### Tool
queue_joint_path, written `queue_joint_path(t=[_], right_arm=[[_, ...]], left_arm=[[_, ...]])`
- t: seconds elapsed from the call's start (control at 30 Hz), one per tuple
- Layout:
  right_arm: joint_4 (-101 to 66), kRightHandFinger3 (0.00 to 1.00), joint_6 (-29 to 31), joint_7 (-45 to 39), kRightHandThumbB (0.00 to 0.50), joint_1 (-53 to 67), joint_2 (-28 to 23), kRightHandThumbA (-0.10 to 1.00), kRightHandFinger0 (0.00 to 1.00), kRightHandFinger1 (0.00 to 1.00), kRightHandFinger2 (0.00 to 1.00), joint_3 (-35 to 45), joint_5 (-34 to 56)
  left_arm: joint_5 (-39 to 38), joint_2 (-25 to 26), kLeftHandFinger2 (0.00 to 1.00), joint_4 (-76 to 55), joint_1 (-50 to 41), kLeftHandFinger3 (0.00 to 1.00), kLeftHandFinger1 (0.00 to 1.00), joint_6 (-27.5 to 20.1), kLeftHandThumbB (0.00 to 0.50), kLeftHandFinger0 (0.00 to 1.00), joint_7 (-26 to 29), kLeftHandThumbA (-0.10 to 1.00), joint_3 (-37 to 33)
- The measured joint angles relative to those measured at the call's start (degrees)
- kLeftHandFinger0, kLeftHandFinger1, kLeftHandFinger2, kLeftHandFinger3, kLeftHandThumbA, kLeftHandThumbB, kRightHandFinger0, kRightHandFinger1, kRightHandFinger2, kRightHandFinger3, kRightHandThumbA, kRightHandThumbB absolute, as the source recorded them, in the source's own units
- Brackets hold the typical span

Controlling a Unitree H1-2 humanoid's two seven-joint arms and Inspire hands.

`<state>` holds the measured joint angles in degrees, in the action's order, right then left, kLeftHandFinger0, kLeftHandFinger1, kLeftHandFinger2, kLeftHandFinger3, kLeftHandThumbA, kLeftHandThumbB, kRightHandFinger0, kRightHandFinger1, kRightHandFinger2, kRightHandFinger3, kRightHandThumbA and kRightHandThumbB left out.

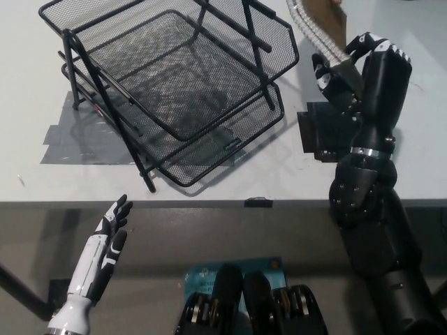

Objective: A person hands a notebook to the robot and the robot grabs it with its right hand and places it in the file tray kept in the centre of the desk infront of it.

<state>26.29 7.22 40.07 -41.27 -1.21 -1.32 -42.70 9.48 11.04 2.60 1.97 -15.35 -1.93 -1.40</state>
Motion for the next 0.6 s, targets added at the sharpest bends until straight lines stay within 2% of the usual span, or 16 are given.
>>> queue_joint_path(t=[0.1, 0.2, 0.27, 0.3, 0.33, 0.4, 0.47, 0.5, 0.6], right_arm=[[-1.40, 0.04, -0.79, 0.23, 0.000, 0.01, -0.05, 0.82, 0.00, 0.00, 0.00, 0.32, -0.09], [-2.82, 0.00, -1.33, 0.31, 0.021, 0.09, -0.33, 0.83, 0.00, 0.00, 0.00, 0.67, -0.09], [-3.99, 0.00, -1.84, 0.31, 0.010, 0.20, -0.70, 0.81, 0.00, 0.00, 0.01, 0.93, -0.10], [-4.67, 0.12, -2.03, 0.33, 0.006, 0.32, -0.76, 0.81, 0.00, 0.00, 0.05, 1.18, -0.09], [-5.74, 0.12, -2.19, 0.34, 0.004, 0.53, -0.90, 0.85, 0.00, 0.00, 0.05, 1.59, -0.09], [-8.60, 0.06, -2.60, 0.26, 0.000, 1.22, -1.01, 0.84, 0.00, 0.00, 0.03, 2.38, -0.02], [-12.05, 0.00, -3.15, 0.24, 0.000, 2.04, -1.22, 0.72, 0.00, 0.00, 0.03, 3.05, -0.05], [-13.58, 0.00, -3.35, 0.23, 0.000, 2.27, -1.36, 0.67, 0.00, 0.00, 0.10, 3.31, -0.11], [-17.76, 0.00, -3.90, 0.17, 0.000, 2.79, -1.85, 0.79, 0.00, 0.00, 0.11, 4.04, -0.25]], left_arm=[[0.04, 0.00, 1.00, 0.00, 0.00, 1.00, 1.00, 0.00, 0.325, 1.00, 0.00, 1.00, 0.00], [0.05, 0.00, 1.00, 0.00, -0.01, 1.00, 1.00, 0.00, 0.319, 1.00, 0.00, 1.00, 0.00], [0.05, 0.00, 1.00, 0.00, 0.00, 1.00, 1.00, 0.00, 0.326, 1.00, 0.00, 1.00, 0.00], [0.05, 0.00, 1.00, 0.00, -0.01, 1.00, 1.00, 0.00, 0.331, 1.00, 0.00, 1.00, 0.01], [0.04, 0.00, 1.00, 0.00, -0.02, 1.00, 1.00, 0.00, 0.330, 1.00, 0.00, 1.00, 0.01], [0.02, 0.00, 1.00, 0.01, -0.02, 1.00, 1.00, 0.00, 0.322, 1.00, -0.01, 1.00, 0.01], [-0.01, 0.00, 1.00, 0.02, -0.03, 1.00, 1.00, 0.00, 0.308, 1.00, 0.00, 1.00, 0.02], [-0.02, 0.00, 1.00, 0.03, -0.03, 1.00, 1.00, 0.00, 0.307, 1.00, 0.00, 1.00, 0.02], [-0.07, 0.00, 1.00, 0.04, -0.03, 1.00, 1.00, 0.00, 0.328, 1.00, -0.01, 1.00, 0.02]])
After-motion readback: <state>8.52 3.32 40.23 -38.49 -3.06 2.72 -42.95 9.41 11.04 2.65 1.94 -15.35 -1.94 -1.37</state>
